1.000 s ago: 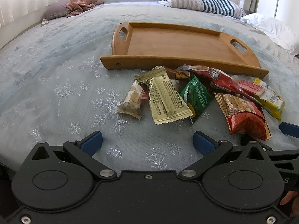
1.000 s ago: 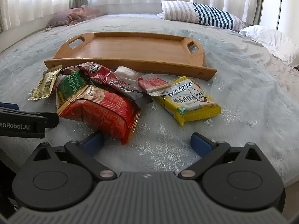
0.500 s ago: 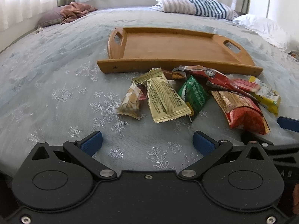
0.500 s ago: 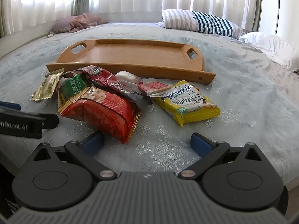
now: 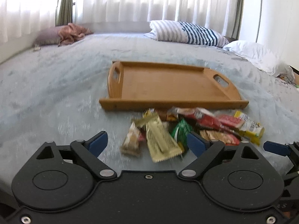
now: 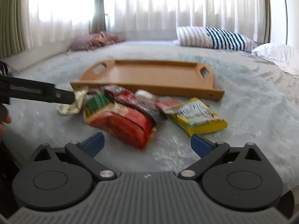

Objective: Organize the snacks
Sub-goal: 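Grasp the gold wrapped bar with the left gripper while the right gripper grasps the red chip bag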

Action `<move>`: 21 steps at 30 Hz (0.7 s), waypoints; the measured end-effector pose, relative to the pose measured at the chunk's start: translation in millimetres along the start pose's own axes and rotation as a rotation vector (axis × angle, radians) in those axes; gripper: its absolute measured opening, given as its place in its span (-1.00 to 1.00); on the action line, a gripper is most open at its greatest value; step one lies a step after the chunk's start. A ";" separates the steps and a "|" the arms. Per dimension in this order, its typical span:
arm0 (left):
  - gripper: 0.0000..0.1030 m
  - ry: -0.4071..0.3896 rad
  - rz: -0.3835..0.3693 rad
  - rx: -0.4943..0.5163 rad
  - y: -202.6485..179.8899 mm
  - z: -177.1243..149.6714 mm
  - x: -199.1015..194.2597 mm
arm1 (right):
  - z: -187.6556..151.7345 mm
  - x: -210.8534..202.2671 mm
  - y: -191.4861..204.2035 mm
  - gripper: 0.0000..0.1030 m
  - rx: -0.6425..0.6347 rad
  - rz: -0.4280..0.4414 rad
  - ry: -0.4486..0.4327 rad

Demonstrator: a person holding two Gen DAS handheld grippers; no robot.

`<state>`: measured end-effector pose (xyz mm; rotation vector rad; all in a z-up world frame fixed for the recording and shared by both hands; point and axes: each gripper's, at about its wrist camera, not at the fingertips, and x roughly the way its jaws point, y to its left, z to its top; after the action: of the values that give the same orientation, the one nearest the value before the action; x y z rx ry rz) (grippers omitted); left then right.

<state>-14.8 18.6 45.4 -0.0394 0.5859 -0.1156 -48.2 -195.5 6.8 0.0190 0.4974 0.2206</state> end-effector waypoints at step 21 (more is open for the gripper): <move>0.08 0.047 -0.027 -0.143 11.0 2.5 30.4 | 10.5 22.3 17.1 0.92 0.118 0.027 -0.049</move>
<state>12.8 25.9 30.0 -0.1842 0.6404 -0.1012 -27.7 -173.6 6.7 0.1459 0.4609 0.2167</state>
